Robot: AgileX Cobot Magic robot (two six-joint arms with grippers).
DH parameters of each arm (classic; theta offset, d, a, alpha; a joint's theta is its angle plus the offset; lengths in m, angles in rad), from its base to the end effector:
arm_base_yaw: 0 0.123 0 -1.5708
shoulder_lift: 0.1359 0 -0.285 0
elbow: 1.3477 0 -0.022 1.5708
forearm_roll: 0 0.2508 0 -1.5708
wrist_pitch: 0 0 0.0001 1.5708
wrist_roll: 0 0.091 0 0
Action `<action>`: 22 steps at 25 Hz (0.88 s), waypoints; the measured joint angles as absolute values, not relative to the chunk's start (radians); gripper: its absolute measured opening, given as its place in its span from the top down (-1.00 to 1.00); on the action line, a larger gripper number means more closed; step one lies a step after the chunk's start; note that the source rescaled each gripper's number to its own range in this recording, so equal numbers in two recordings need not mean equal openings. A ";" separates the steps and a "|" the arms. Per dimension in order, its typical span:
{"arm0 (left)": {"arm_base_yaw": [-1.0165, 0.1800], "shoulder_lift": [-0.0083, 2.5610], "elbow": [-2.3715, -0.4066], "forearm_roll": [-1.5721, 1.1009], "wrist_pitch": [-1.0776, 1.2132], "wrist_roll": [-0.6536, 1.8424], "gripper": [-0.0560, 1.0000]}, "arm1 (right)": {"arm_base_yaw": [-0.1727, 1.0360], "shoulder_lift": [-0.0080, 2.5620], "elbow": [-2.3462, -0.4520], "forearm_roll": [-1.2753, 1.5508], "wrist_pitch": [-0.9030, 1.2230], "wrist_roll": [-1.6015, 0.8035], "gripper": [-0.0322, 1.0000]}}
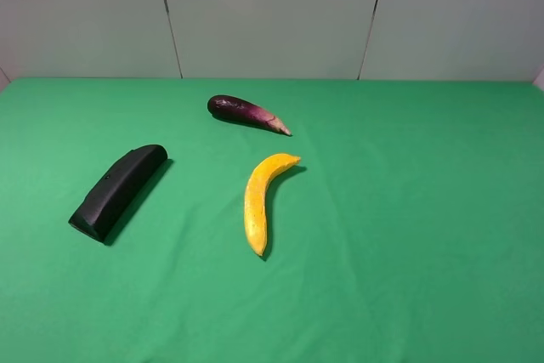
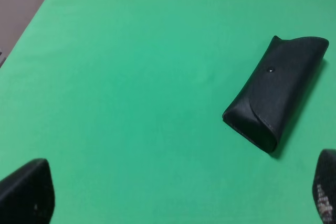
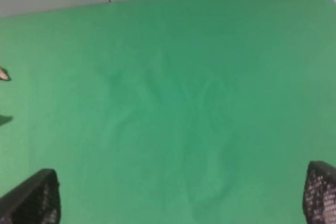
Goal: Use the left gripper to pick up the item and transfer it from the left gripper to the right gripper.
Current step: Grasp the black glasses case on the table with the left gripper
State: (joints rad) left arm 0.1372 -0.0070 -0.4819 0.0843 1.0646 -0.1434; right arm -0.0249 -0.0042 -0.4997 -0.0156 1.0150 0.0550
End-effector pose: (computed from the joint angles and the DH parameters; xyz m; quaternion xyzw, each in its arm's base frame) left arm -0.0050 0.0061 0.2722 -0.1212 0.8477 0.0405 0.5148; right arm -0.0037 -0.0011 0.2809 0.0337 0.8393 0.0004 0.5426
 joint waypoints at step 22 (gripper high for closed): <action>0.137 -0.007 -0.482 0.084 1.065 -0.143 -0.96 | -0.025 -0.004 -0.500 -0.016 1.015 0.055 -1.00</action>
State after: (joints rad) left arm 0.1372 -0.0070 -0.4819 0.0843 1.0646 -0.1434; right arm -0.0249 -0.0042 -0.4997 -0.0156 1.0150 0.0550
